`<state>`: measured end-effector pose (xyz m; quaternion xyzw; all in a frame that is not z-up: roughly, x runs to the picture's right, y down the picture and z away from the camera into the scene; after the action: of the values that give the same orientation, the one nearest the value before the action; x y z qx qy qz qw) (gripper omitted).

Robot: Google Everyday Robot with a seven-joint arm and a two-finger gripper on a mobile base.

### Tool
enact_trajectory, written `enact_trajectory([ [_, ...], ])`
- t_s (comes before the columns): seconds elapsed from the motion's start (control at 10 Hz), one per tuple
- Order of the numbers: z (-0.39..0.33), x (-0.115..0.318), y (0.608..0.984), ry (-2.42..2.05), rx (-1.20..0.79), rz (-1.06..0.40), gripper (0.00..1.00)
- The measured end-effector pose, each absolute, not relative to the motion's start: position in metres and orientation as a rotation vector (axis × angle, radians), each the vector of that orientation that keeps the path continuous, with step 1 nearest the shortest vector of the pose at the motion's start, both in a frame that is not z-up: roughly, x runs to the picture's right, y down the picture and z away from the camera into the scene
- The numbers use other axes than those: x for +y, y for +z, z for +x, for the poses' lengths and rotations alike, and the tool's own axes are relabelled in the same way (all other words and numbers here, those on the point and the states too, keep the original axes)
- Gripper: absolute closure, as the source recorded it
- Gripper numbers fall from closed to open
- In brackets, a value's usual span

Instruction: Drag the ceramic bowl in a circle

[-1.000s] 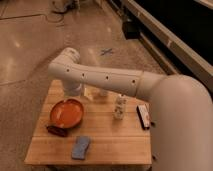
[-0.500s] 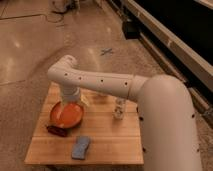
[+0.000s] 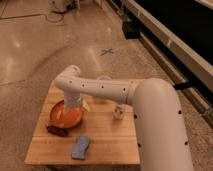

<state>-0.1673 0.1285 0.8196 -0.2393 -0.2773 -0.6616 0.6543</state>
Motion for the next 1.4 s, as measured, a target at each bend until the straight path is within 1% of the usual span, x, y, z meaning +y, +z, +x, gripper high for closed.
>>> enact_trajectory([
  [0.3, -0.162, 0.138, 0.847, -1.496, -0.598, -0.519, 0.2],
  [0.4, -0.159, 0.141, 0.854, -1.495, -0.59, -0.517, 0.24],
  [0.6, -0.151, 0.145, 0.863, -1.489, -0.572, -0.515, 0.42],
  [0.8, -0.141, 0.148, 0.867, -1.476, -0.556, -0.521, 0.63],
  [0.9, -0.137, 0.148, 0.868, -1.47, -0.549, -0.525, 0.72],
  [1.1, -0.111, 0.139, 0.87, -1.442, -0.503, -0.55, 0.94],
  [1.2, -0.099, 0.134, 0.87, -1.432, -0.48, -0.562, 0.99],
  [1.4, -0.072, 0.125, 0.865, -1.42, -0.43, -0.591, 1.0],
])
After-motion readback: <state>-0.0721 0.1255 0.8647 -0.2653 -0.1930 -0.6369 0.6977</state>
